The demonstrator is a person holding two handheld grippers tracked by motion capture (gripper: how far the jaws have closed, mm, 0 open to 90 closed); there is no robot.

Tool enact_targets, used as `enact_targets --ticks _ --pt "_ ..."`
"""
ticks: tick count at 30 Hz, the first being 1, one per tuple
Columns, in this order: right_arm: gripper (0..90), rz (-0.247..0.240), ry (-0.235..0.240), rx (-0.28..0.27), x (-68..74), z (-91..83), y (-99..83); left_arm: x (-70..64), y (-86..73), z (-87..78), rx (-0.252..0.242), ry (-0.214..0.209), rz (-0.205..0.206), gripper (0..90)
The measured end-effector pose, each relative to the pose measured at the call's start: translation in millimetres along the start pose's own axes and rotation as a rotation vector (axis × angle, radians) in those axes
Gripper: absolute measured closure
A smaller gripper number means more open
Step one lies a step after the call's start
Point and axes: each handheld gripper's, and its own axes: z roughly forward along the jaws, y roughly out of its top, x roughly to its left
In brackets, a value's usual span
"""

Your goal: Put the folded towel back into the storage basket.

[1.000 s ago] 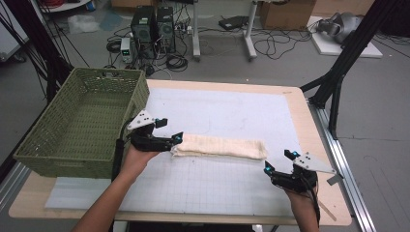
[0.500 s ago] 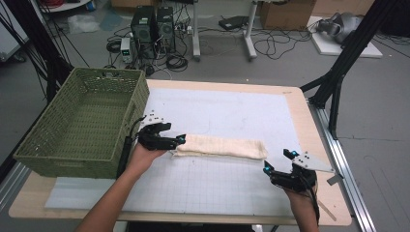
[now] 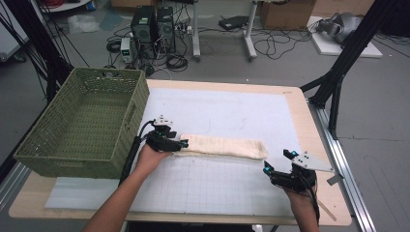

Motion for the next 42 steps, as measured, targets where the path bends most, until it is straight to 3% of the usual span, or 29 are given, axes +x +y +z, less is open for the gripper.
enact_targets --ticks 8,17,19,21,23,26,31,32,34,36,42 --pt "15.4 0.012 -0.012 -0.006 -0.5 -1.2 0.4 -0.9 -3.2 6.7 0.038 0.036 0.000 37.6" --pt "15.4 0.027 0.011 -0.011 -1.1 -0.1 -0.3 -9.0 -8.1 7.3 0.047 0.081 0.072 42.4" --pt "15.4 0.028 0.019 -0.015 -0.5 -0.2 0.1 -12.3 -7.9 6.7 0.053 0.078 0.077 46.8" --pt "15.4 0.023 0.024 -0.018 0.2 -0.2 0.6 -15.8 -7.9 6.0 0.064 0.054 0.098 58.8" --pt "15.4 0.015 0.025 -0.018 0.3 0.0 0.7 -18.3 -7.8 5.4 0.073 0.052 0.112 60.6" --pt "15.4 0.022 0.026 -0.013 0.1 0.1 0.1 -17.9 -8.7 4.6 0.077 0.031 0.087 58.3" --pt "15.4 0.027 0.024 -0.014 -0.8 0.1 -0.2 -19.3 -11.0 4.2 0.069 0.032 0.108 58.3" --pt "15.4 0.028 0.024 -0.013 -0.7 0.3 -0.2 -19.6 -11.2 4.0 0.067 0.022 0.115 60.3" --pt "15.4 0.032 0.027 -0.008 -0.1 0.5 -0.4 -22.0 -11.7 3.9 0.066 -0.005 0.139 73.6" --pt "15.4 0.029 0.027 -0.009 -0.2 0.7 -0.5 -25.2 -11.7 3.8 0.062 0.005 0.175 79.1" --pt "15.5 0.034 0.034 -0.001 -0.7 1.8 -0.8 -25.6 -14.2 1.5 0.027 0.009 0.173 80.8"
